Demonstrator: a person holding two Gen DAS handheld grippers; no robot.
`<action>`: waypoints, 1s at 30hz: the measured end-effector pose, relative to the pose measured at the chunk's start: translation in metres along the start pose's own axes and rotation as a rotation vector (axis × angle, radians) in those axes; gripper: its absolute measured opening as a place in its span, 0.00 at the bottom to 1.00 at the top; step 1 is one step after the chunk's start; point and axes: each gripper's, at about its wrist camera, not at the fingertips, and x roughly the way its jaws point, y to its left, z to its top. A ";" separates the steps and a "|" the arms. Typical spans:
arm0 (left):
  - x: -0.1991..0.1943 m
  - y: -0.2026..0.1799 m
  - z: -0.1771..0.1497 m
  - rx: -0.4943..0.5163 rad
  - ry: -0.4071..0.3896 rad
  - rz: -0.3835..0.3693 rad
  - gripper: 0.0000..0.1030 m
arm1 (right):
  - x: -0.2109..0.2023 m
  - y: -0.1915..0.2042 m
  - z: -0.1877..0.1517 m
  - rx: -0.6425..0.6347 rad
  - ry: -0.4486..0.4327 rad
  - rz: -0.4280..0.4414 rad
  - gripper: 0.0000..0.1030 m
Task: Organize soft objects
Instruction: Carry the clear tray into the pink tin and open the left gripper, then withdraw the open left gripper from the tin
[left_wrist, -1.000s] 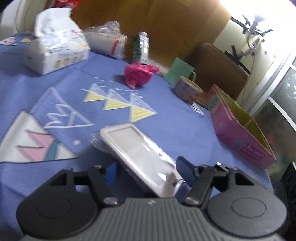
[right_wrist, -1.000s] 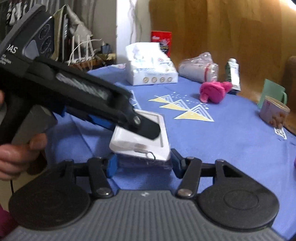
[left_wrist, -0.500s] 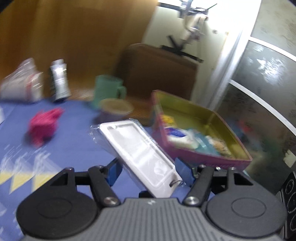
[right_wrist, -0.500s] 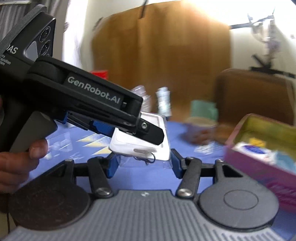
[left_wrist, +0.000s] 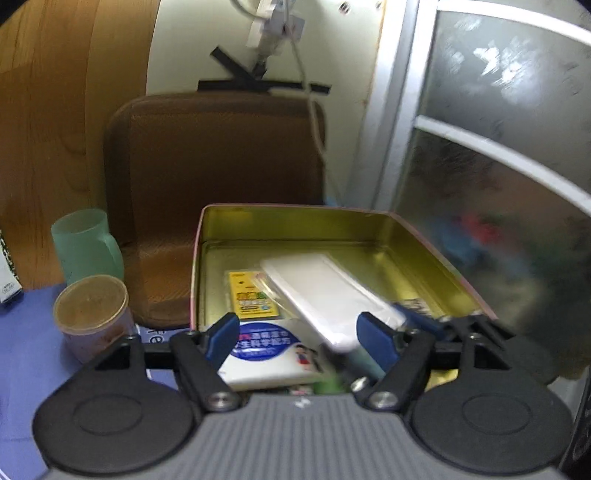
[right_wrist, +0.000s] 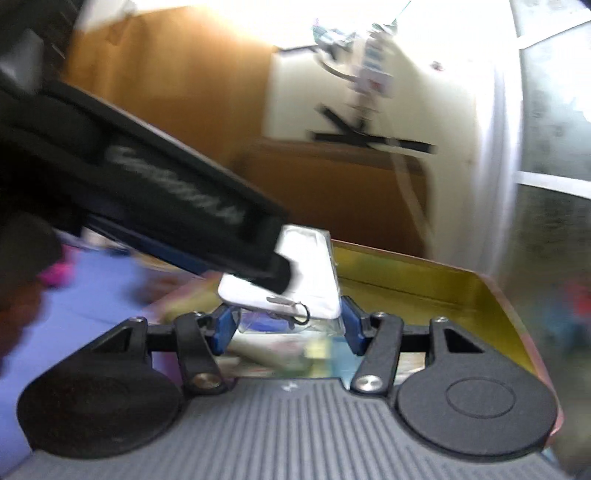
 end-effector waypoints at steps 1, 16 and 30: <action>0.005 0.002 -0.001 -0.016 0.014 0.000 0.70 | 0.006 -0.006 -0.003 0.015 0.018 -0.019 0.61; -0.017 0.013 -0.025 -0.040 0.030 0.006 0.73 | -0.024 -0.012 -0.012 0.101 -0.030 0.025 0.53; -0.065 0.041 -0.047 -0.081 -0.006 0.089 0.77 | 0.042 -0.053 0.026 0.252 0.182 0.062 0.47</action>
